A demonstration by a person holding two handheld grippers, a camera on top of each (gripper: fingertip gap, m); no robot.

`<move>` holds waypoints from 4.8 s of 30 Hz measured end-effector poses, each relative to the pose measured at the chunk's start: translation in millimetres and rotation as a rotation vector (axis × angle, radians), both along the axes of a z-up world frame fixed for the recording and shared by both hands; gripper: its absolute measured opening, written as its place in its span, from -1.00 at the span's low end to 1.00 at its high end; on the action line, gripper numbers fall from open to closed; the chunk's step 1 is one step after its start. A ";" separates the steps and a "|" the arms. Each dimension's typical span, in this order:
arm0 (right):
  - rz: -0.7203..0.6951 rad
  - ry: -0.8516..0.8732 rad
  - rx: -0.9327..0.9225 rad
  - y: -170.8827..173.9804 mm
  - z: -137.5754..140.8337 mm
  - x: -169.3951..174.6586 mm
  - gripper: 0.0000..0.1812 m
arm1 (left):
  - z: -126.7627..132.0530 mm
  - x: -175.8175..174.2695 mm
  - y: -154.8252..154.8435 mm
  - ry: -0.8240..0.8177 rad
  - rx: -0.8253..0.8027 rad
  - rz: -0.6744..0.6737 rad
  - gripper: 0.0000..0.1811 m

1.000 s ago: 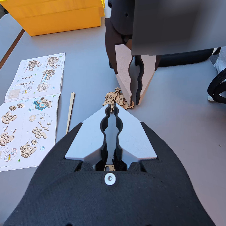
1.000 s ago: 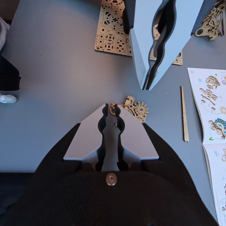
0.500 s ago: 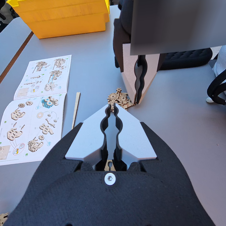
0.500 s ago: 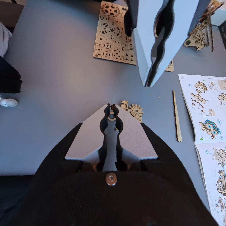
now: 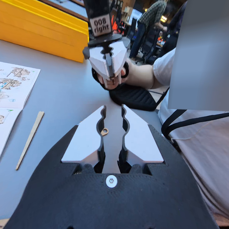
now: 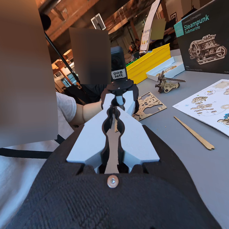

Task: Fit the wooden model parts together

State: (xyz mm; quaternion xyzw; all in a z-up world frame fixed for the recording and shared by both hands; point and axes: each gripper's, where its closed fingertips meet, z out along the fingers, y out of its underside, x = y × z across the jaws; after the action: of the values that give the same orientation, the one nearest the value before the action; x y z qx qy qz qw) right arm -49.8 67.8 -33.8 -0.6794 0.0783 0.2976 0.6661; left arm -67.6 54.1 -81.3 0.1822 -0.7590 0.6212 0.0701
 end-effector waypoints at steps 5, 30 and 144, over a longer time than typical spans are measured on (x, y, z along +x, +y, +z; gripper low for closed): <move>0.032 0.193 0.051 4.6 -0.8 -0.6 -0.99 | 24.5 -4.3 -5.0 0.029 -0.146 -0.016 -0.79; 0.031 0.195 0.035 6.6 -13.3 2.1 -1.00 | 21.6 12.2 -0.6 0.235 -0.225 0.047 -1.00; 0.106 -0.839 -0.390 7.4 -84.1 -2.8 -0.95 | -28.8 24.8 46.3 0.377 0.141 0.121 -0.79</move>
State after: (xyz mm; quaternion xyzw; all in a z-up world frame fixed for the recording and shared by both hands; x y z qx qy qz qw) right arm -52.6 75.2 -118.0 -0.8568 -0.1780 0.0105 0.4838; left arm -42.8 100.4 -110.2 0.3450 -0.7615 0.5247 0.1605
